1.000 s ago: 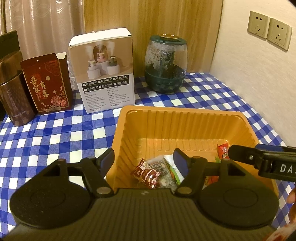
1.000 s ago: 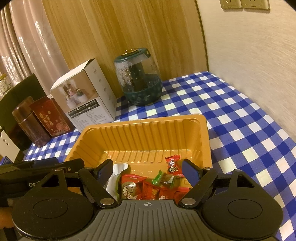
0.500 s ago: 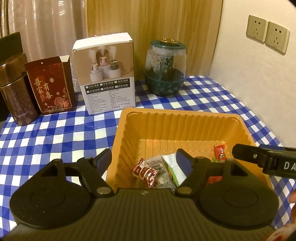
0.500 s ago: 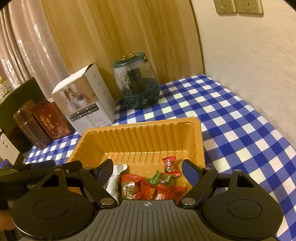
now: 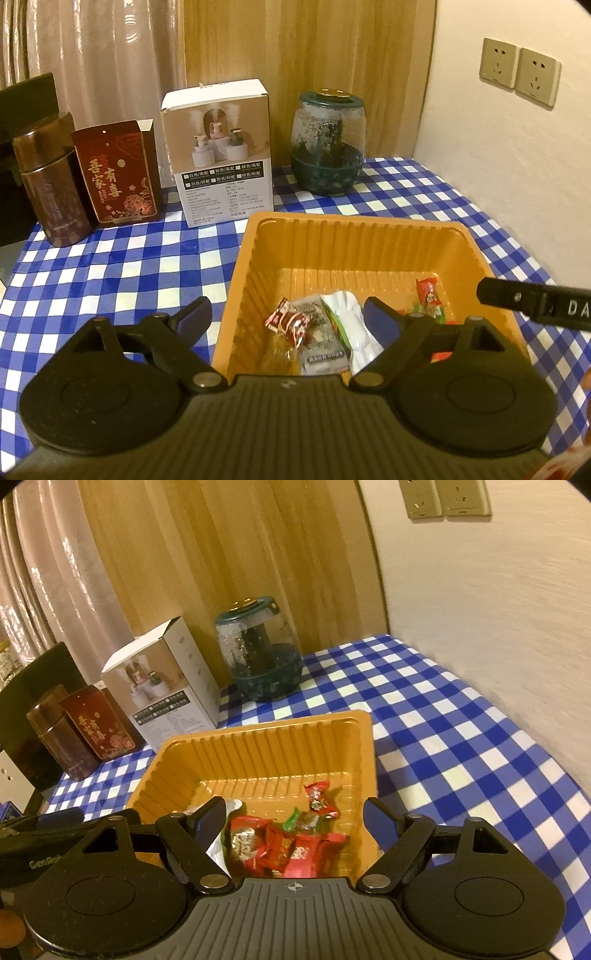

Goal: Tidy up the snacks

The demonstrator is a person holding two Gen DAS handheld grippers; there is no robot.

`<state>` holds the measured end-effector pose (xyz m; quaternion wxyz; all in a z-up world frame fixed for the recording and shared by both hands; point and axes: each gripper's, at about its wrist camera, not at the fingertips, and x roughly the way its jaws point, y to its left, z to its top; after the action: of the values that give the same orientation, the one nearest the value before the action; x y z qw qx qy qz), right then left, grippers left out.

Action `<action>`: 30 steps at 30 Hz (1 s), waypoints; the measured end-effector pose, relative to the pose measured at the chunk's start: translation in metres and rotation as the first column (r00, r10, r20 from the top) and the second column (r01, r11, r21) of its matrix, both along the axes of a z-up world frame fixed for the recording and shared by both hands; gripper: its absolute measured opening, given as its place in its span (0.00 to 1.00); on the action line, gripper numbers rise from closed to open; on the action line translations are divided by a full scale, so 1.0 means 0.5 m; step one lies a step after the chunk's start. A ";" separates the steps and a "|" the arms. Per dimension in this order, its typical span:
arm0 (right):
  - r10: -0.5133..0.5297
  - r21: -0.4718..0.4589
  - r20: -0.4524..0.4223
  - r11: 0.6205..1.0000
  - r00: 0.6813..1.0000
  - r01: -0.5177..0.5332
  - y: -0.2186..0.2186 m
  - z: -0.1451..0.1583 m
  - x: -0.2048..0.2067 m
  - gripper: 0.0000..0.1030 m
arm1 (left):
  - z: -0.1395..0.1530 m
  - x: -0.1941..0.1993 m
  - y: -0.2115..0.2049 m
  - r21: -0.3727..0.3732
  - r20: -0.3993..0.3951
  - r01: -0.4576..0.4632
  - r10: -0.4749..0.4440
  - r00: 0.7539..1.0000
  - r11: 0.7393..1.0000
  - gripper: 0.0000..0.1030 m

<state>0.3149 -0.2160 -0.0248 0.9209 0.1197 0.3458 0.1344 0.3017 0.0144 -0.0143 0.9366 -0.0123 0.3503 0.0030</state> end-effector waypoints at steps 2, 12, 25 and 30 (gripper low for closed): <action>-0.005 -0.004 0.002 1.000 1.000 0.005 -0.006 0.002 -0.008 0.79 | 0.001 -0.014 -0.003 0.008 0.006 0.003 -0.003 1.000 1.000 0.89; 0.007 -0.048 0.001 0.999 1.000 -0.007 -0.012 0.003 -0.061 0.79 | -0.010 -0.083 -0.009 0.017 0.014 0.018 -0.018 1.000 1.000 0.93; 0.019 -0.074 -0.007 0.997 1.000 -0.020 -0.030 -0.002 -0.152 0.79 | 0.000 -0.179 -0.034 0.004 0.033 0.036 -0.036 0.999 0.999 0.96; 0.024 -0.072 -0.006 0.997 1.000 -0.024 -0.037 -0.001 -0.193 0.79 | -0.001 -0.220 -0.046 -0.010 0.033 0.041 -0.040 0.999 0.999 0.96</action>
<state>0.2186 -0.2346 -0.0251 0.9220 0.0826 0.3543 0.1327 0.1919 -0.0085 -0.0146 0.9419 -0.0102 0.3353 -0.0181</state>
